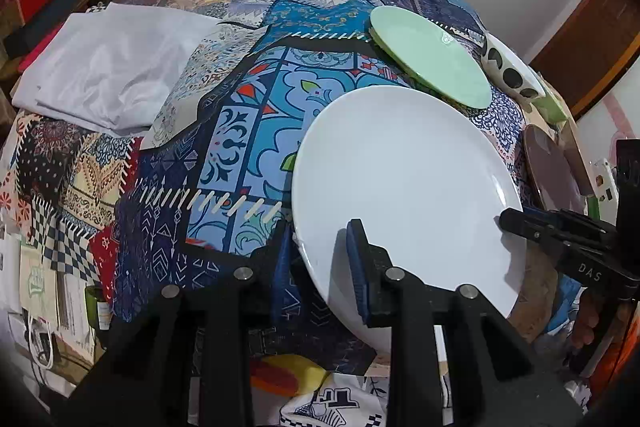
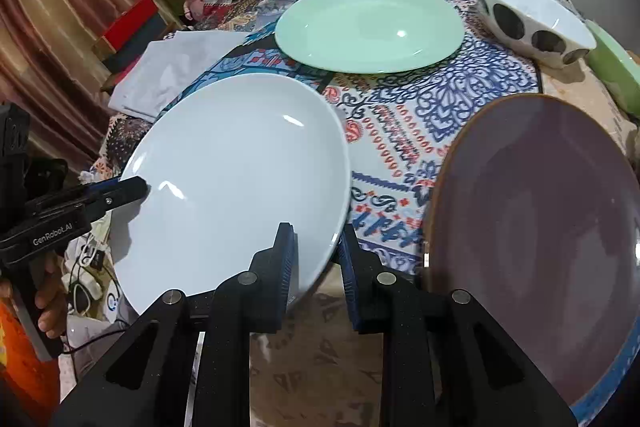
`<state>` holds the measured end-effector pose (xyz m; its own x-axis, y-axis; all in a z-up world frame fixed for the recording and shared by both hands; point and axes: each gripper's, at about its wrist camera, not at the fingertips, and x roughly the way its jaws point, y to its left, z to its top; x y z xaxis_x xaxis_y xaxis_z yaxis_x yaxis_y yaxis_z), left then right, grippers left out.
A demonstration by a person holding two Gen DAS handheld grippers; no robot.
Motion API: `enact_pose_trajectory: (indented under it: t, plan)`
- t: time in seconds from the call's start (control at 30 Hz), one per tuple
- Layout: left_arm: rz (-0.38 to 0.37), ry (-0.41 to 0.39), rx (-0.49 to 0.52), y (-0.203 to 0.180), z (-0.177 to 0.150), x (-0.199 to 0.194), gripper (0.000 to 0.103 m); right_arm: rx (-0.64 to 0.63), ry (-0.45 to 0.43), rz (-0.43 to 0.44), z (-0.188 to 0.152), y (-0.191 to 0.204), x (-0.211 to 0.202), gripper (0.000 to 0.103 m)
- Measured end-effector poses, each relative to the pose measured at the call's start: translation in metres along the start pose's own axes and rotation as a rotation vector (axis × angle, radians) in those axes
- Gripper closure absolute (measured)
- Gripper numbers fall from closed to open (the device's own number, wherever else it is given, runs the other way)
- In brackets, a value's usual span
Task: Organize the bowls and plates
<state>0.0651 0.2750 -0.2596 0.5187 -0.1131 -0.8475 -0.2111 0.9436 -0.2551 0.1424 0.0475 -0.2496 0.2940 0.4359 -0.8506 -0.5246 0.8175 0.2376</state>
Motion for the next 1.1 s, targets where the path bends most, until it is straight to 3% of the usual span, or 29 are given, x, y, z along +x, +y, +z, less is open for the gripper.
enact_pose_trajectory:
  t: [0.23, 0.53, 1.1]
  plan:
    - [-0.002, 0.012, 0.020, -0.002, 0.006, 0.008, 0.075, 0.022, 0.000, 0.033, 0.007, -0.005, 0.006, 0.082]
    - [0.006, 0.004, 0.010, -0.007, 0.004, 0.002, 0.075, -0.008, -0.040, 0.000, 0.007, -0.001, -0.004, 0.082]
    - [-0.012, -0.073, 0.059, -0.046, 0.012, -0.023, 0.074, -0.006, -0.135, -0.007, 0.007, -0.019, -0.042, 0.082]
